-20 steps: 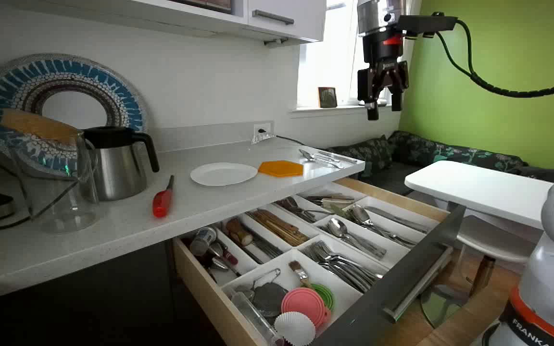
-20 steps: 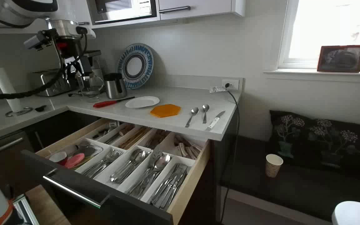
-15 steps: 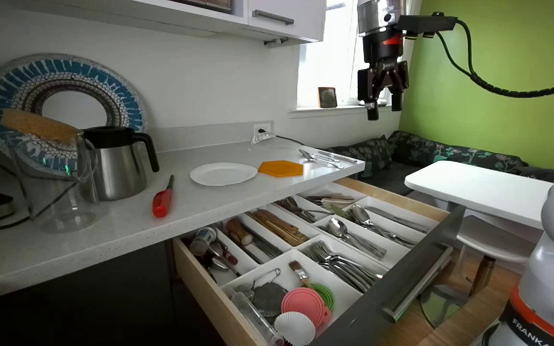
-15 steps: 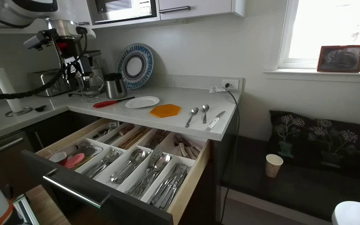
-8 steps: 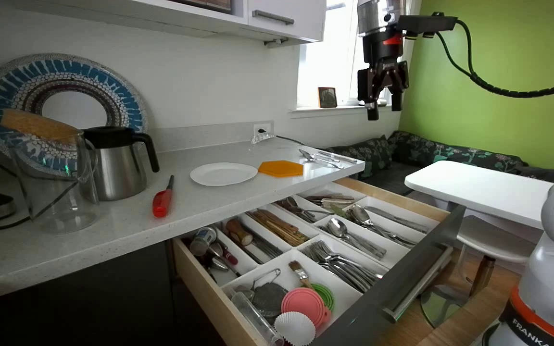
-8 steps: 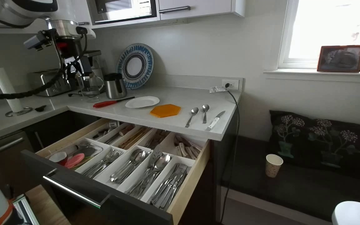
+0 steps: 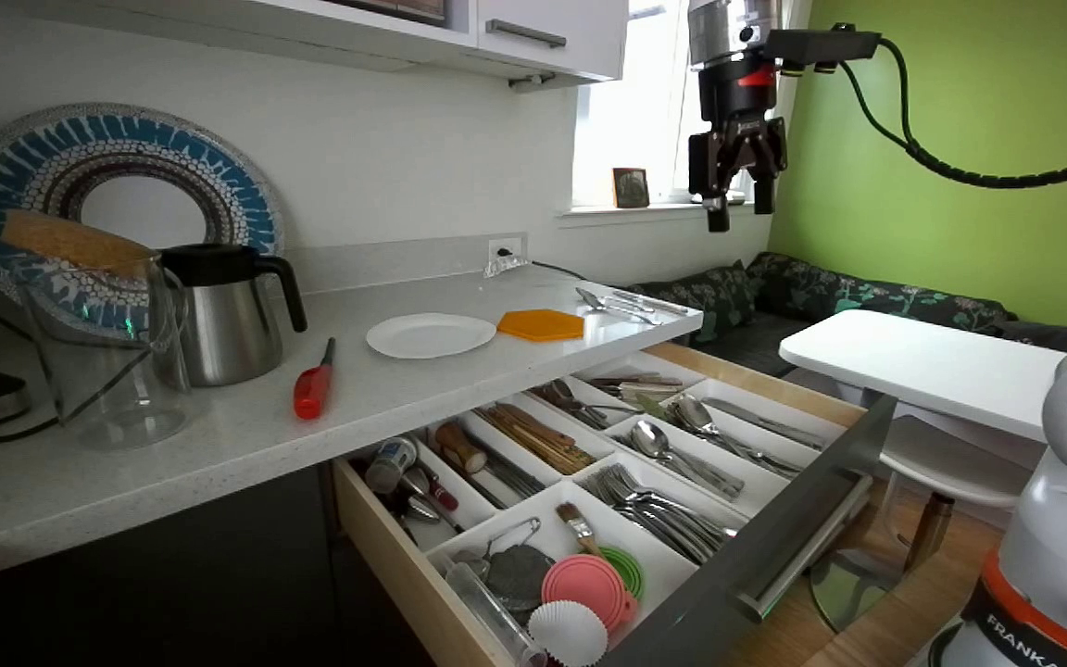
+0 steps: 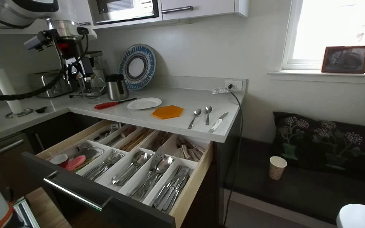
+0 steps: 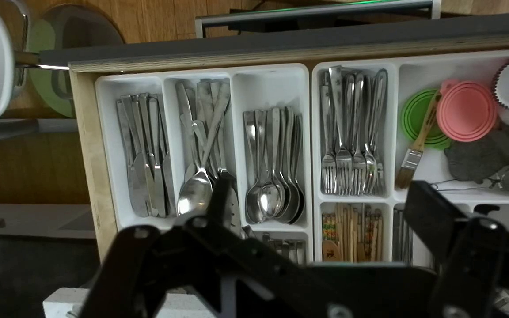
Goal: Remove the kitchen brush from the drawer and put it on the yellow trivet
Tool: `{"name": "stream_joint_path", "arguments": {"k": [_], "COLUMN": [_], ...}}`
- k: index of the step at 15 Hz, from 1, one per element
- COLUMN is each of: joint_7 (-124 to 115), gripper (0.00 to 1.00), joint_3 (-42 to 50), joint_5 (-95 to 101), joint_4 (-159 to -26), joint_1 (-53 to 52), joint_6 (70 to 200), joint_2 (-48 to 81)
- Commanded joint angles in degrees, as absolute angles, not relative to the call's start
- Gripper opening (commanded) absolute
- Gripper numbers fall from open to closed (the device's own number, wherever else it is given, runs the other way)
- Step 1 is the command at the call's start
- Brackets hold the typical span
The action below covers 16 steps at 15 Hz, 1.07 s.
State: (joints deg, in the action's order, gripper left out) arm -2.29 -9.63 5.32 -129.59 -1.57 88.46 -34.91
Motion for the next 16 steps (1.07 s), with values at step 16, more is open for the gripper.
{"name": "stream_joint_path", "arguments": {"k": [16], "joint_7": [-3.5], "gripper": [1.00], "joint_3": [-9.2], "joint_5": [3.6], "joint_4": [-130.8], "joint_1": [-4.4], "joint_6": [89.0], "joint_2": [-35.0]}}
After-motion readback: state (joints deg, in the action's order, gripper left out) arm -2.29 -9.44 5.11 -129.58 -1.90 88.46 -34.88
